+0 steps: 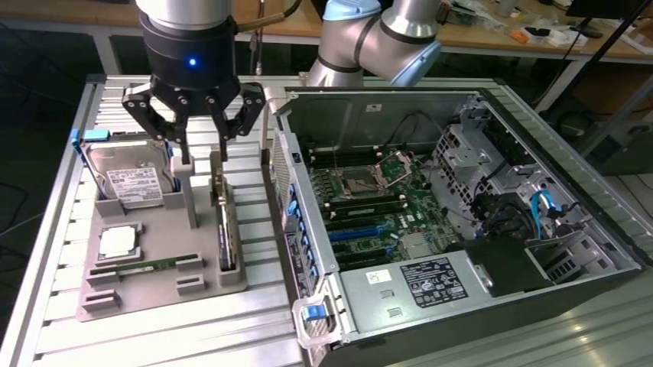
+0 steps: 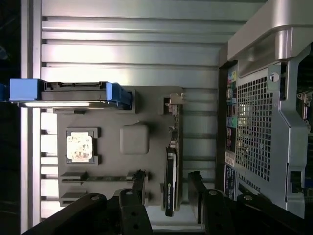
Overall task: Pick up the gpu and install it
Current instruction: 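Pick up the gpu and move the gpu toward the slot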
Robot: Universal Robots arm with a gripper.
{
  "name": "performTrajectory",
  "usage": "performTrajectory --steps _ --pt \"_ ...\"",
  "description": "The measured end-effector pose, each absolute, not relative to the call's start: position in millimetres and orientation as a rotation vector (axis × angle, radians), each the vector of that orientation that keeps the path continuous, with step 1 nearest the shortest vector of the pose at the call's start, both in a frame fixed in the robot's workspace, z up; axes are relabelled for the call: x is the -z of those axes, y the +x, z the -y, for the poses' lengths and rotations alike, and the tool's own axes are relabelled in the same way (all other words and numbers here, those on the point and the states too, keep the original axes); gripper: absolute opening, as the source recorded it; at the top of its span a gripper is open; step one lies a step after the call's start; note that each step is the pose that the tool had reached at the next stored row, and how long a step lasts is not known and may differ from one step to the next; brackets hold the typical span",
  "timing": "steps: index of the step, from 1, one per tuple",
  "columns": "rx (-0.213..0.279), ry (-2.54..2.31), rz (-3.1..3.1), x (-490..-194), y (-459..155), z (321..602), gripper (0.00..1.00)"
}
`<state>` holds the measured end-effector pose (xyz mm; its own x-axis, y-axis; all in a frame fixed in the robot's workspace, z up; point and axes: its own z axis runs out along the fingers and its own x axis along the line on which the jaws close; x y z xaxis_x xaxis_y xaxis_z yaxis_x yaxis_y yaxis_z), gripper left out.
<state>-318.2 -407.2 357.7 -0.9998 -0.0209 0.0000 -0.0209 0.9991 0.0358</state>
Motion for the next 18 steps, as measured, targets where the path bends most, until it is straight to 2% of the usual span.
performTrajectory --steps 18 --pt "0.056 -0.023 3.141 -324.3 -312.4 414.1 0.48"
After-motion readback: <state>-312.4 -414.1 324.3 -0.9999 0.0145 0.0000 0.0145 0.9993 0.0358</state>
